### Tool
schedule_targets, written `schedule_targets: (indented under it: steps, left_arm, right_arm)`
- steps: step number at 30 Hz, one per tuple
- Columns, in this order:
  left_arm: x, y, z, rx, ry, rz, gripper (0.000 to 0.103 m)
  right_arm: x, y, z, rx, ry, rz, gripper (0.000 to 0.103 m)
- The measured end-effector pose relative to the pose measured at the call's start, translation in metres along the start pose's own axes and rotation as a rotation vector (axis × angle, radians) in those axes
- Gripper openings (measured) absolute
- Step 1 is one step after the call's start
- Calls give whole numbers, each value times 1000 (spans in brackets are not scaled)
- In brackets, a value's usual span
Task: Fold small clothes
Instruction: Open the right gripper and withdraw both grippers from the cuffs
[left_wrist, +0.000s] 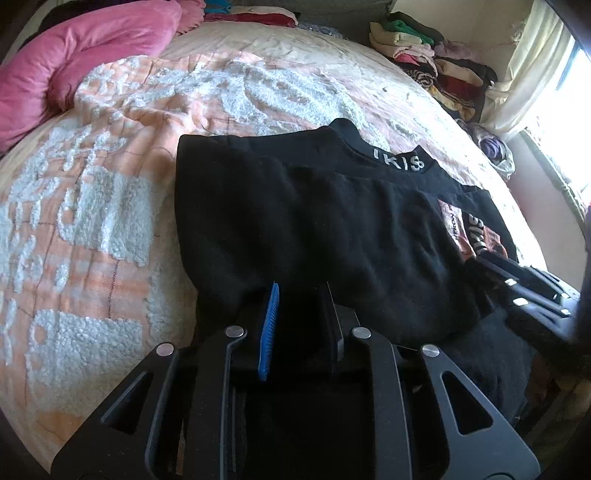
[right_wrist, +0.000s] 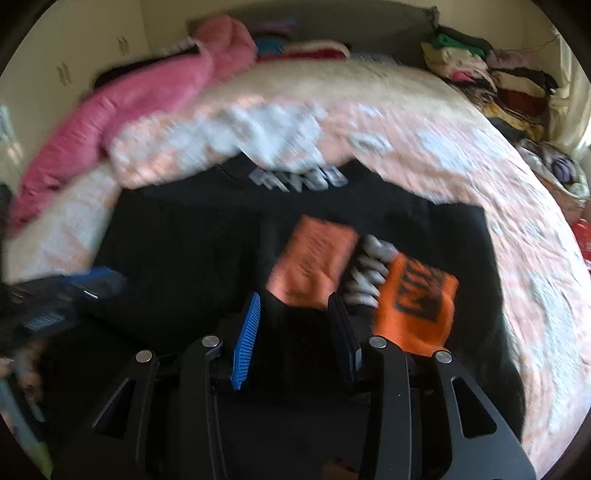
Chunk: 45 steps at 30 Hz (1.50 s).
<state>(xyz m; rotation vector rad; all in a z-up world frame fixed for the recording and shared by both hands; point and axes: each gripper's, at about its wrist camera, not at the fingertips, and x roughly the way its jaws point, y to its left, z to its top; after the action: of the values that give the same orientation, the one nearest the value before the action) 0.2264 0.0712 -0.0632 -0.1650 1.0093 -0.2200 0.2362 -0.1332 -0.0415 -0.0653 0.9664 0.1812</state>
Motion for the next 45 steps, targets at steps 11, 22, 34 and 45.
schedule_targets:
  steps: [11,22,34,45]
  left_arm:
    - [-1,-2,0,7,0,2,15]
    - [-6,-11,0,46,-20,31,15]
    - [-25,-17,3,59,-85,10,40]
    - [-35,-17,6,44,-132,7,77]
  right_arm:
    - [4,-6,-18,12,-5,-23,36]
    - [-13,-5,-18,62,-57,23,51]
    - [-30,-7,-23,123,-106,73,77]
    - [-39,-19,-25,175,-131,68,93]
